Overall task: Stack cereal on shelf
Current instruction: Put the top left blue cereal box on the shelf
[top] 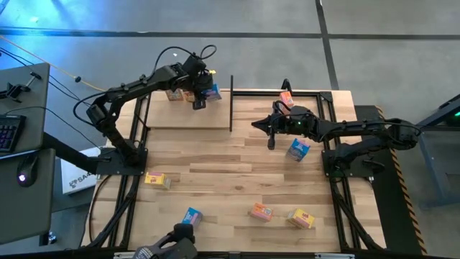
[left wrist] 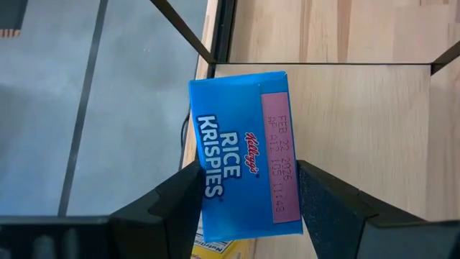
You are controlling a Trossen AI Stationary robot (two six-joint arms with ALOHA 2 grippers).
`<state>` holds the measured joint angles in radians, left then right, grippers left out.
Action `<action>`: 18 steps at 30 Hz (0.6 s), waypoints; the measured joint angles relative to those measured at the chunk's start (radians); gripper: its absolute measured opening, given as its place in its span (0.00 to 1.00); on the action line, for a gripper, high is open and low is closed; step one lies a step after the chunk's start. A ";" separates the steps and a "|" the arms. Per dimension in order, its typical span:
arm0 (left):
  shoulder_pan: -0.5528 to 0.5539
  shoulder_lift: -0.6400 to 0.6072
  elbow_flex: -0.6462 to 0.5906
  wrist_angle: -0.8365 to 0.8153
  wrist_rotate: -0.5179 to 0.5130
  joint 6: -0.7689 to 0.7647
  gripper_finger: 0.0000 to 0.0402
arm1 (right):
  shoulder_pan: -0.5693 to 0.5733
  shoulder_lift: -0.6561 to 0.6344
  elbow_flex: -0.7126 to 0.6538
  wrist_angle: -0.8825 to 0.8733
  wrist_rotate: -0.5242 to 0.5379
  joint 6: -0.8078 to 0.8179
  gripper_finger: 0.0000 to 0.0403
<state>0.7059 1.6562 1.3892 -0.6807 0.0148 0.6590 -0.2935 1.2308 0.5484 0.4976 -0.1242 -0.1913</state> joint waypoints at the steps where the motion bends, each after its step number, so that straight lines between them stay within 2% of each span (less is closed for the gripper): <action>1: 0.000 0.000 0.000 0.000 0.000 0.000 0.49 | 0.000 0.000 0.000 0.000 0.000 0.000 0.00; 18: 0.001 0.000 0.000 0.000 0.000 -0.040 0.49 | 0.000 0.000 0.000 0.000 0.000 0.000 0.00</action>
<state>0.7067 1.6558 1.3891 -0.6804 0.0147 0.6194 -0.2935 1.2308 0.5484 0.4976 -0.1242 -0.1909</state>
